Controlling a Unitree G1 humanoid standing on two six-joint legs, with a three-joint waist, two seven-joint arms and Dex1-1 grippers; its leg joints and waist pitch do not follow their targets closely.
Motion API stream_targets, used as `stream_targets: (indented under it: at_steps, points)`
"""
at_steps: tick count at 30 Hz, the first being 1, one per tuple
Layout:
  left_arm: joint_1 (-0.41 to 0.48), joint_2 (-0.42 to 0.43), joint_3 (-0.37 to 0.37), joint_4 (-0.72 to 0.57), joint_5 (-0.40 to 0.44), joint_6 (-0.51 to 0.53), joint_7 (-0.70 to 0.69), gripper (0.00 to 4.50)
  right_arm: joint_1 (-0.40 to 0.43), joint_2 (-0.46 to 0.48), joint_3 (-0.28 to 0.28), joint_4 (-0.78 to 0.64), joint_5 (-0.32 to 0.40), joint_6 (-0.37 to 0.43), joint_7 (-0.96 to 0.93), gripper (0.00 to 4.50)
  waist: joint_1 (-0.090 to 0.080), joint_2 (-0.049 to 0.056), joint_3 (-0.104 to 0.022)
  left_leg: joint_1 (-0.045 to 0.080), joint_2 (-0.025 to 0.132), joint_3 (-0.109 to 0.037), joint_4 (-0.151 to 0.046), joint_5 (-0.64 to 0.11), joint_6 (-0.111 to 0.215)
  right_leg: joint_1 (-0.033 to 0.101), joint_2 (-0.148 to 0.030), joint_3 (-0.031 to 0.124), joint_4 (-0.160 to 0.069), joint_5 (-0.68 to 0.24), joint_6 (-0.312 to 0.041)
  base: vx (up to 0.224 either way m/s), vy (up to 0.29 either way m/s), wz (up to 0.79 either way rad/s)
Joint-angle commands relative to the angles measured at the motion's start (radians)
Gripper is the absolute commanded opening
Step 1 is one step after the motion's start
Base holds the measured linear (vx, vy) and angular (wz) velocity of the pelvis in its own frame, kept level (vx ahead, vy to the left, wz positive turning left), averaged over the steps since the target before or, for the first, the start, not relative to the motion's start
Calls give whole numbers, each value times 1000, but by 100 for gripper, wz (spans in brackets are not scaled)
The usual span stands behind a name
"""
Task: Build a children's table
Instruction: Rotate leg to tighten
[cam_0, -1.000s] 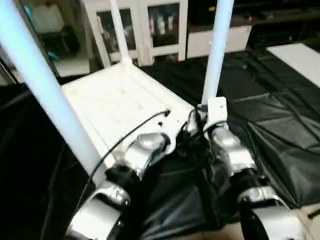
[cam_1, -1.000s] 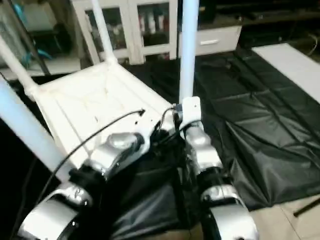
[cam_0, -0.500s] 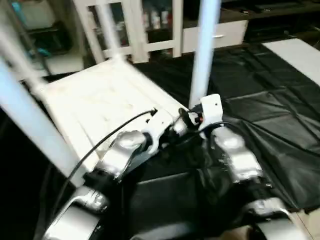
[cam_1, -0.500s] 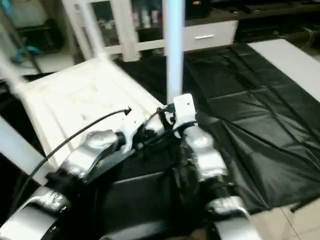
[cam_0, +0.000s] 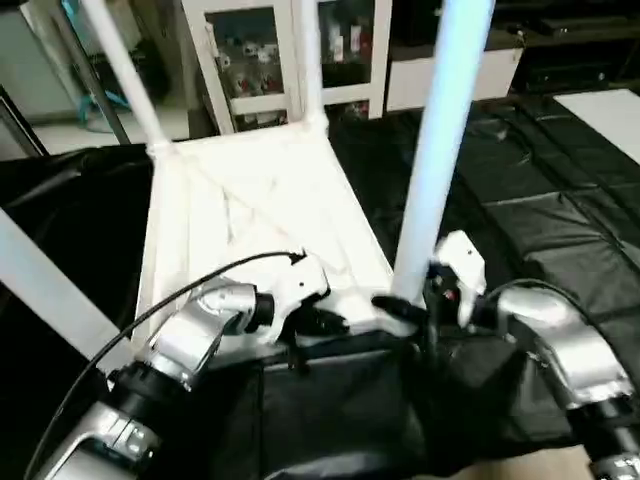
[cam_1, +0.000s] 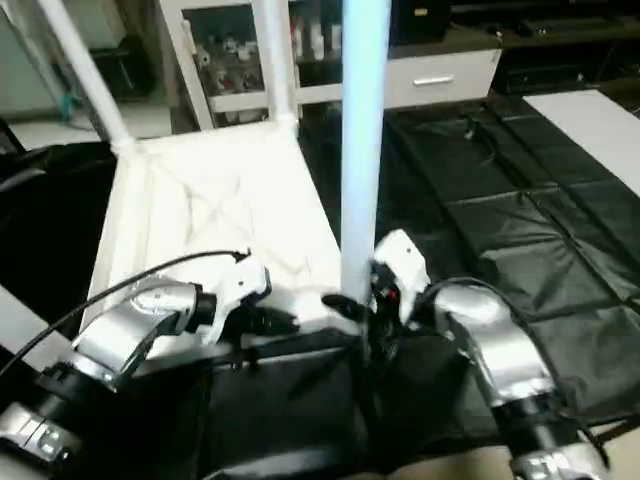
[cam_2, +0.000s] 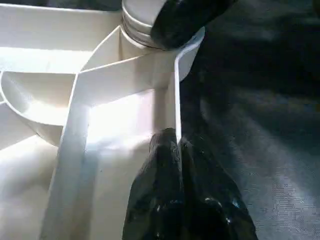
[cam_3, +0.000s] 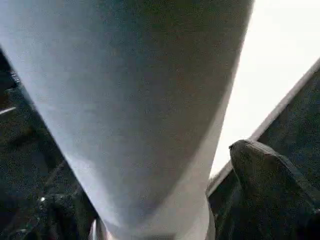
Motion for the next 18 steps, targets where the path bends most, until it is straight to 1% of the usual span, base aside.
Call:
stream_targets:
  at_steps: [1,2,4,5,6,7,8,9,10,11,12,14,17,18]
  points:
    - [19,13,-50,-19,-7,16,-62,0,10,-23,1,2,-6,6,22,408,-3,-19,-64,24,53,-25,-81,-231,40,35,-49,28,-57,-248,-218,0,0,0]
    - [19,17,-51,-24,-8,20,-66,0,14,-34,8,0,-4,6,46,408,-3,0,-64,26,53,-26,-80,-236,36,33,-49,28,-55,-247,-219,0,0,0]
    - [11,17,-51,-18,-1,20,-67,0,17,-50,27,4,-17,-2,66,408,-6,-10,-64,25,52,-26,-81,-242,33,36,-46,26,-57,-229,-223,0,0,0]
    - [11,17,-51,-18,-1,20,-67,0,17,-50,27,4,-17,-2,66,408,-6,-10,-65,24,52,-26,-80,-240,34,37,-46,26,-56,-225,-224,0,0,0]
    - [4,11,-47,-9,3,20,-65,0,19,-53,29,10,-19,-8,70,391,-7,-6,-65,24,51,-25,-80,-241,34,37,-46,25,-57,-224,-226,0,0,0]
    - [4,11,-47,-9,3,20,-65,0,19,-53,29,10,-19,-8,70,391,-6,-8,-66,25,51,-26,-79,-240,34,37,-46,25,-57,-222,-227,0,0,0]
    - [2,10,-46,-9,4,24,-65,0,21,-54,28,10,-17,-6,78,372,-6,-9,-66,23,51,-26,-79,-233,36,39,-47,25,-55,-215,-230,0,0,0]
    - [-1,8,-44,-9,4,26,-63,0,22,-57,31,16,-24,-10,80,372,-5,-12,-67,22,51,-26,-78,-231,39,39,-47,24,-55,-215,-231,0,0,0]
    - [-1,8,-44,-9,4,26,-63,0,22,-57,31,16,-24,-10,80,360,-5,-11,-67,22,51,-26,-78,-231,41,39,-47,24,-55,-218,-232,0,0,0]
    - [-2,7,-43,-10,4,29,-62,0,22,-59,33,20,-29,-13,82,360,-4,-10,-67,23,52,-26,-78,-230,42,39,-48,24,-55,-218,-232,0,0,0]
    - [-4,7,-41,-12,3,31,-60,0,20,-60,34,28,-35,-20,85,336,-4,-13,-67,22,52,-26,-78,-229,43,39,-48,24,-55,-222,-233,0,0,0]
    - [-5,7,-37,-16,3,34,-54,0,15,-61,38,43,-44,-32,91,324,-3,-12,-66,22,52,-27,-78,-230,43,39,-48,24,-55,-227,-232,0,0,0]
    - [-2,10,-32,-21,3,35,-48,0,1,-57,40,72,-50,-48,94,295,-4,-11,-67,22,52,-27,-78,-236,44,38,-49,23,-56,-230,-234,0,0,0]
    - [1,13,-32,-23,2,36,-50,0,-1,-54,40,73,-50,-47,92,288,-5,-8,-66,23,52,-27,-79,-242,42,38,-47,23,-58,-235,-232,0,0,0]
